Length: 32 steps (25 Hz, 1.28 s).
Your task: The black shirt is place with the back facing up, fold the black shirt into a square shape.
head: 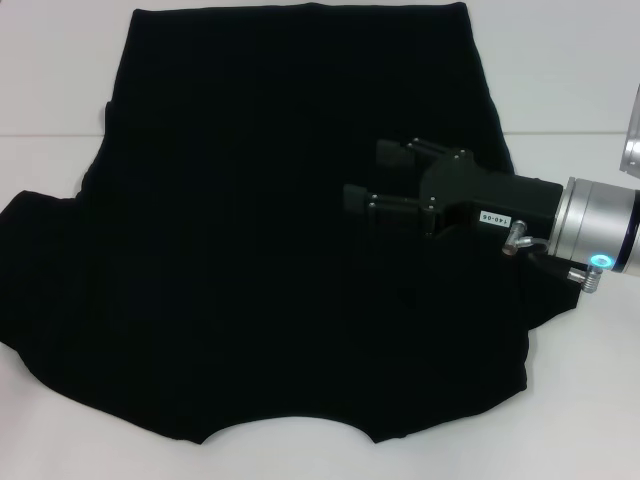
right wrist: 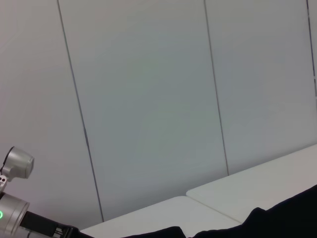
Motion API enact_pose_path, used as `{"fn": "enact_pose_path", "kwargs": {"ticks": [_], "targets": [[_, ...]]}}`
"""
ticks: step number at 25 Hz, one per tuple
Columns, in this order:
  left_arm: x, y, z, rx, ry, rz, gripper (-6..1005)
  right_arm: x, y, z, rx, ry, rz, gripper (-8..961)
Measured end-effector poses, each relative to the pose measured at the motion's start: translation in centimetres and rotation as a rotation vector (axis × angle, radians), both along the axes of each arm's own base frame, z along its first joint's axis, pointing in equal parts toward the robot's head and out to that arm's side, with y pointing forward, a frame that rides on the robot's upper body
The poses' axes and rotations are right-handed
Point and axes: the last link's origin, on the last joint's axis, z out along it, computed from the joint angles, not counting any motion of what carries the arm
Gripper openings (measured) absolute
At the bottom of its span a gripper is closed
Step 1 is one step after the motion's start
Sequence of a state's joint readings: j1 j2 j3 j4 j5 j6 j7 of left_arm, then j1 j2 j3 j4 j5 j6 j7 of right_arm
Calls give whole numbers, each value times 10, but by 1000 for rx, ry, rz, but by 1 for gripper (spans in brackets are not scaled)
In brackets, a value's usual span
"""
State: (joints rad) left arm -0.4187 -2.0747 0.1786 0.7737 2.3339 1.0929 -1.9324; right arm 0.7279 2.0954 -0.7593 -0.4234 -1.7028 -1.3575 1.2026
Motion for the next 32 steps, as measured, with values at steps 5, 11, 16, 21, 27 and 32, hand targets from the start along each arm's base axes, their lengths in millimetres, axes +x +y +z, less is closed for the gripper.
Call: {"fn": "enact_pose_path", "kwargs": {"ticks": [5, 11, 16, 21, 27, 32], "targets": [[0, 1, -1, -17, 13, 1, 416, 1, 0, 0, 2, -1, 0, 916], [0, 2, 0, -16, 18, 1, 179, 1, 0, 0, 5, -2, 2, 916], [-1, 3, 0, -11, 23, 7, 14, 1, -1, 0, 4, -2, 3, 916], [-2, 2, 1, -4, 20, 11, 15, 1, -1, 0, 5, -2, 2, 916], [-7, -3, 10, 41, 8, 30, 16, 2, -1, 0, 6, 2, -4, 916], [-9, -7, 14, 57, -1, 33, 17, 3, -1, -1, 5, 2, -6, 916]]}}
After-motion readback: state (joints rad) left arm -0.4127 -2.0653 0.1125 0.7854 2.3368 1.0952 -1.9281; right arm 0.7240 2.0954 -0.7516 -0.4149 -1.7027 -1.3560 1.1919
